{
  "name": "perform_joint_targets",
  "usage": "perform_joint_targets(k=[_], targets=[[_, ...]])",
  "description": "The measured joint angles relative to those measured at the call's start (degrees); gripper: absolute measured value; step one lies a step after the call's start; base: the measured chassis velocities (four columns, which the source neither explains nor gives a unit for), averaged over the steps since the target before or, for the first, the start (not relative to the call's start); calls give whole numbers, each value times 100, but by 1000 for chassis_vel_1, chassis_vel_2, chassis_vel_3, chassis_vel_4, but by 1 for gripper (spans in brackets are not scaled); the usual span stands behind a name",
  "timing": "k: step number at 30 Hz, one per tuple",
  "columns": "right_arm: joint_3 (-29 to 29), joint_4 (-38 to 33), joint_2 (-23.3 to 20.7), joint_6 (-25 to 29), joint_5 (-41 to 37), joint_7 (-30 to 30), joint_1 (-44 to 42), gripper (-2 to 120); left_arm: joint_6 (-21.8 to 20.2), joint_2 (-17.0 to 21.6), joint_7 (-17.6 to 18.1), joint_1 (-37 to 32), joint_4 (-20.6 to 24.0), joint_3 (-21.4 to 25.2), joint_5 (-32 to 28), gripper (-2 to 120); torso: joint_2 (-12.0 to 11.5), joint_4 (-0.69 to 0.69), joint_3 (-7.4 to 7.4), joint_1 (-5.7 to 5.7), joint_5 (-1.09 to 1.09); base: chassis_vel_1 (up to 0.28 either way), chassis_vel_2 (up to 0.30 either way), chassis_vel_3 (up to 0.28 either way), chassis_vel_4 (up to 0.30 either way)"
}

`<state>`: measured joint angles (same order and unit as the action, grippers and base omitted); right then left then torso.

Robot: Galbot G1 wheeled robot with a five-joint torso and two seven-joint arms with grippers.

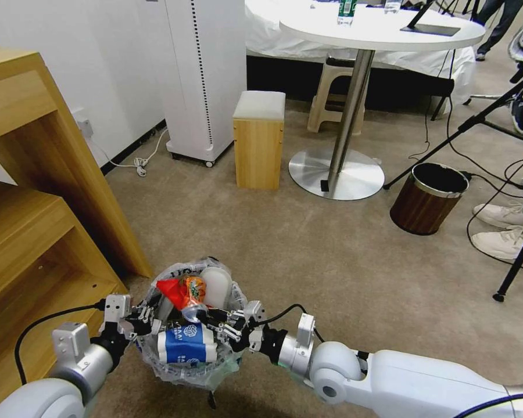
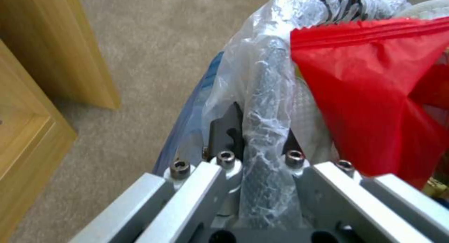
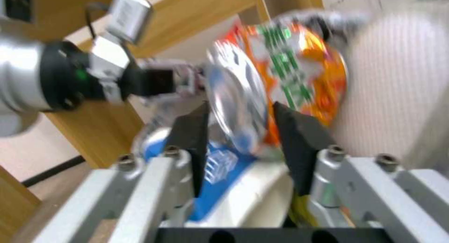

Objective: Pick up the trash bin and place the garbage on the floor into it.

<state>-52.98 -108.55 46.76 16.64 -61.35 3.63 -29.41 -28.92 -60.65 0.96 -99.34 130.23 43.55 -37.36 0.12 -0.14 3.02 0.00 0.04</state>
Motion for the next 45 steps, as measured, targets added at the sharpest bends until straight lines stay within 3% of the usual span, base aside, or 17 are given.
perform_joint_targets(k=[11, 14, 18, 23, 32, 45], targets=[[255, -254, -135, -12, -6, -18, -107, 80, -63, 134, 89, -29, -96, 21, -189, 3, 0, 0, 0, 0, 0, 0, 0, 0, 0], [684, -415, -232, -32, -38, -71, -229, 96, -171, 310, 173, 28, -185, 20, -447, 3, 0, 1, 0, 0, 0, 0, 0, 0, 0], [1063, -537, -346, -42, -88, -78, -351, 100, -254, 507, 239, 136, -328, 17, -658, 3, 0, 0, 0, 0, 0, 0, 0, 0, 0], [1944, -771, -739, -52, -146, -61, -729, 100, -311, 846, 342, 371, -704, -95, -987, 3, 0, -1, 0, 0, 0, 0, 0, 0, 0], [2979, -617, -958, -27, -271, -74, -1057, 100, -432, 930, 461, 428, -1201, -197, -1421, 3, 0, 2, 0, 0, 2, 0, 0, 0, 0], [3284, -507, -965, 9, -256, -90, -1282, 100, -372, 901, 482, 563, -1766, -308, -1451, 3, 1, 3, -2, 0, 7, 0, 0, 0, 0]])
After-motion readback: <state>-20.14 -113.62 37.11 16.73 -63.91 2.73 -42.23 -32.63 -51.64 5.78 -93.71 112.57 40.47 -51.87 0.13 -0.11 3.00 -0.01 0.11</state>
